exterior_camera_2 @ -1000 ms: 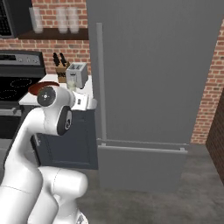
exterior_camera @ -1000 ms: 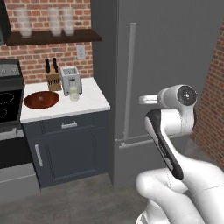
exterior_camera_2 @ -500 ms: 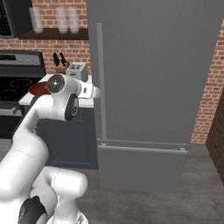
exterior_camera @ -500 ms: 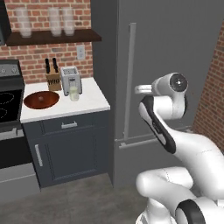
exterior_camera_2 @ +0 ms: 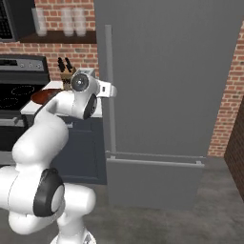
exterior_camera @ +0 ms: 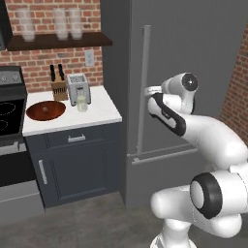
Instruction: Grab a lemon wedge from the fridge and one ice cube from the ice bowl, and put them in the glass of lemonade.
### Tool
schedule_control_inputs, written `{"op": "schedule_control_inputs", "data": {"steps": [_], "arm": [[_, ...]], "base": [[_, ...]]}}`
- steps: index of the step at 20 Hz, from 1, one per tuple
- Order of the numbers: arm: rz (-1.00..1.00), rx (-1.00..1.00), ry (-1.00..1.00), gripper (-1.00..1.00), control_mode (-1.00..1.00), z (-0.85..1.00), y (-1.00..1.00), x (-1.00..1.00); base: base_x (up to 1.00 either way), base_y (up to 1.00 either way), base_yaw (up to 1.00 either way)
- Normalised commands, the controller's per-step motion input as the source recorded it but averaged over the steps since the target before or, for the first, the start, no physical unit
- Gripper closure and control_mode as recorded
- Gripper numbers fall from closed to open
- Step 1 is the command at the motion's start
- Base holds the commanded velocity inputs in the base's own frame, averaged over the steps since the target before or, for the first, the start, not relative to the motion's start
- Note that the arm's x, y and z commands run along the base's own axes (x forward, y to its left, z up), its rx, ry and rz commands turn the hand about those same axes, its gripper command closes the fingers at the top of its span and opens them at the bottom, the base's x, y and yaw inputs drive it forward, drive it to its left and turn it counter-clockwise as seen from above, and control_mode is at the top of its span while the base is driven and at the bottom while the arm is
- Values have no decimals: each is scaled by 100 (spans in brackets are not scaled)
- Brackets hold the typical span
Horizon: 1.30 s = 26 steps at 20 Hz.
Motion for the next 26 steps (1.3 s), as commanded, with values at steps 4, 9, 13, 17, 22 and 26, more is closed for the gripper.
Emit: {"op": "schedule_control_inputs", "data": {"steps": [4,9,13,17,22,26], "arm": [[0,0,0,-100,-100,0,-2,67],[0,0,0,-100,-100,0,0,62],[0,0,0,-100,-100,-2,0,59],[0,0,0,-100,-100,-18,0,61],[2,0,0,-100,-100,-38,0,69],[4,0,0,-100,-100,-32,0,67]], "base": [[0,0,0],[0,0,0],[0,0,0],[0,0,0],[0,0,0],[0,0,0]]}}
